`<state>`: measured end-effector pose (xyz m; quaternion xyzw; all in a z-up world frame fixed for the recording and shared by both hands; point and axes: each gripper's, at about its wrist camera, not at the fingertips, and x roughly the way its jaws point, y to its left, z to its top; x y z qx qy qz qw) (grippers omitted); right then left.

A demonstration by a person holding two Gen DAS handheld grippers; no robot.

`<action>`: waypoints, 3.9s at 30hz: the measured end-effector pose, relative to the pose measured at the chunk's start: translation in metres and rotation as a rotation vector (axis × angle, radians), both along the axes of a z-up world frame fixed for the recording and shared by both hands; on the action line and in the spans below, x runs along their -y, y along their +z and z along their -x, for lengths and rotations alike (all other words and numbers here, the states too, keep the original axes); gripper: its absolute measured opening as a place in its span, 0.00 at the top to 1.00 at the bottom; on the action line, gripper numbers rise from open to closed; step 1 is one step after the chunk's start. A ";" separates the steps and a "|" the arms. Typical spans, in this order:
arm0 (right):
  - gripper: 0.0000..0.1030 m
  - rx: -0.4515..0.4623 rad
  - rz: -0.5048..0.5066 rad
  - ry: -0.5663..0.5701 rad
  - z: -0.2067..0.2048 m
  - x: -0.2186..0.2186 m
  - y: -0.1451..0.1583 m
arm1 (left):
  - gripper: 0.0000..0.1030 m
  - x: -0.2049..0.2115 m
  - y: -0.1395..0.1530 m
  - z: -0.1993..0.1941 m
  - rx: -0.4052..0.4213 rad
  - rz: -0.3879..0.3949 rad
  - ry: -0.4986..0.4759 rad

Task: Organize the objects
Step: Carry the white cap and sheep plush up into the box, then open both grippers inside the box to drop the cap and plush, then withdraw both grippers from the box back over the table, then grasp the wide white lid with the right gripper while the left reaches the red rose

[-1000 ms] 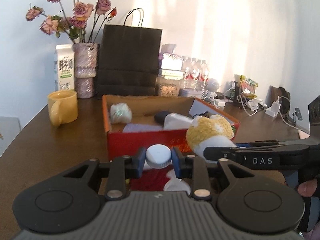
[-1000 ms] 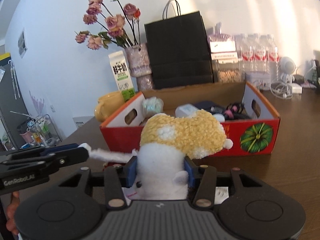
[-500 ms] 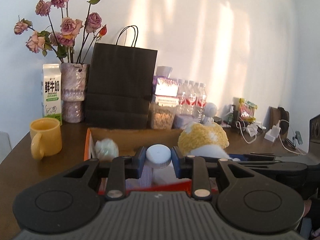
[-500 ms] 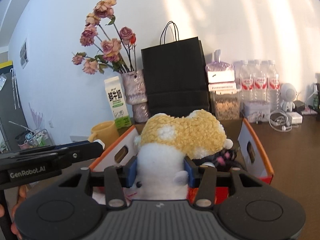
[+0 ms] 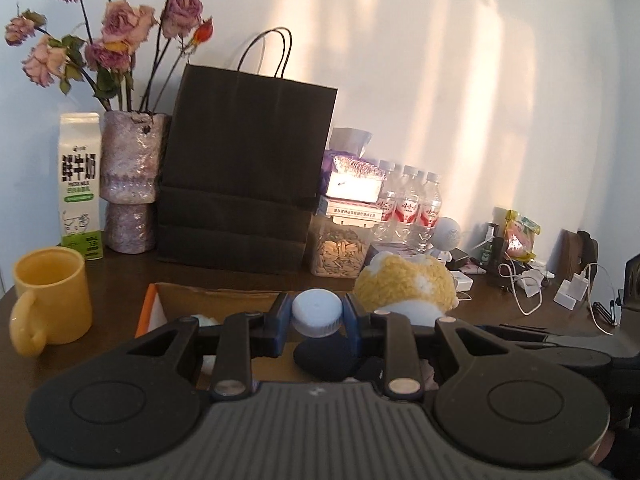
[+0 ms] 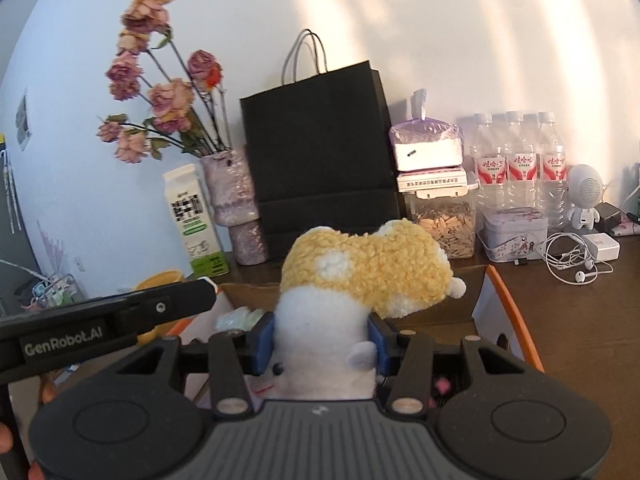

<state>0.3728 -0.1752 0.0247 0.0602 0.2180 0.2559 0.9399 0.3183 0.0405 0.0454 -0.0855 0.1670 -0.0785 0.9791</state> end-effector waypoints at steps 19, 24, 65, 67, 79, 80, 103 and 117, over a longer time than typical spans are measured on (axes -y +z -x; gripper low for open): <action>0.02 -0.071 0.044 -0.065 -0.039 0.008 -0.028 | 0.00 -0.010 -0.022 -0.030 -0.056 -0.040 0.094; 0.00 -0.070 0.046 -0.059 -0.039 0.008 -0.028 | 0.00 -0.011 -0.020 -0.032 -0.068 -0.041 0.097; 0.00 0.001 0.082 -0.071 0.041 0.029 -0.008 | 0.00 -0.018 -0.002 0.067 -0.023 -0.037 0.133; 0.00 -0.003 0.086 -0.071 0.050 0.032 -0.008 | 0.00 -0.019 -0.002 0.077 -0.026 -0.043 0.137; 0.00 -0.019 0.102 -0.068 0.098 0.043 -0.012 | 0.00 -0.026 0.001 0.124 -0.031 -0.071 0.166; 0.00 -0.020 0.104 -0.064 0.101 0.043 -0.012 | 0.00 -0.027 0.000 0.128 -0.034 -0.074 0.166; 0.00 -0.068 0.234 0.158 0.176 -0.014 -0.045 | 0.00 -0.073 -0.043 0.209 -0.178 -0.096 0.223; 0.37 -0.111 0.341 0.267 0.167 -0.068 -0.068 | 0.00 -0.095 -0.052 0.224 -0.201 -0.063 0.259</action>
